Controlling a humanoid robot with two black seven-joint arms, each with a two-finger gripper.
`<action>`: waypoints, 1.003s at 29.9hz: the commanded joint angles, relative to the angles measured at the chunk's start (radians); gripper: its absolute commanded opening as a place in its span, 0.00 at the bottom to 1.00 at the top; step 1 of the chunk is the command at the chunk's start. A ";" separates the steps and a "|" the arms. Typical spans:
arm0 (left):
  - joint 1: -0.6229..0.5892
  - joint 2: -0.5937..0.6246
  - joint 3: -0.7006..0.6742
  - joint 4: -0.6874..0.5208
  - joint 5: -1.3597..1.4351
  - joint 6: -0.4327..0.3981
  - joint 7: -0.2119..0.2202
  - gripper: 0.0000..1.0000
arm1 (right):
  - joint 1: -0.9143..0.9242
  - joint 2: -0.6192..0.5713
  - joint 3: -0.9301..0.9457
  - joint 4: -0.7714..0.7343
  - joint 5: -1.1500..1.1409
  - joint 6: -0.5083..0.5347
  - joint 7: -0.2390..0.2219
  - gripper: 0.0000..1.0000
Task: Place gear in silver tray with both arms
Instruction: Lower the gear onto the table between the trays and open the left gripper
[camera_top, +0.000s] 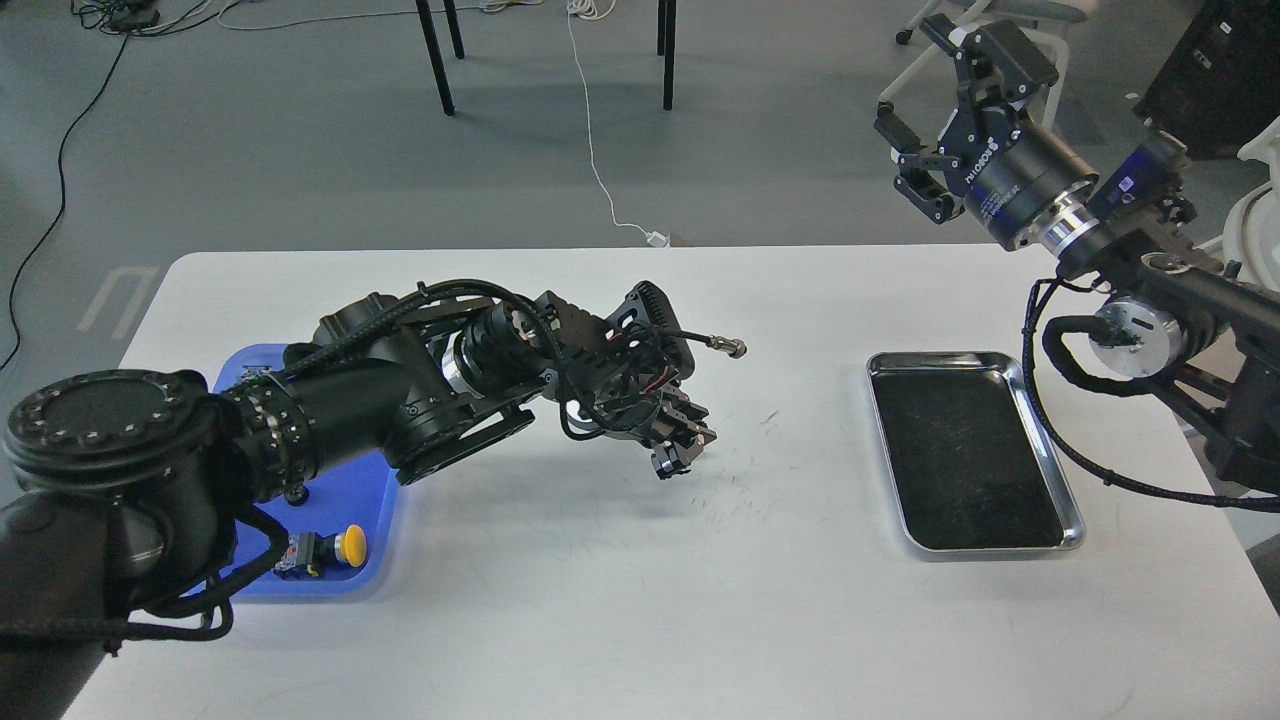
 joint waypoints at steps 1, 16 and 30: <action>0.023 0.000 -0.002 -0.010 0.000 0.001 0.000 0.14 | -0.002 0.002 -0.001 -0.001 0.000 0.000 0.000 0.99; 0.071 0.000 0.000 -0.029 0.000 0.001 0.000 0.47 | -0.021 -0.001 -0.001 -0.001 0.000 -0.003 0.000 0.99; 0.039 0.145 -0.072 -0.239 -0.259 0.042 0.000 0.93 | -0.044 -0.056 -0.003 0.012 -0.017 0.005 0.000 0.99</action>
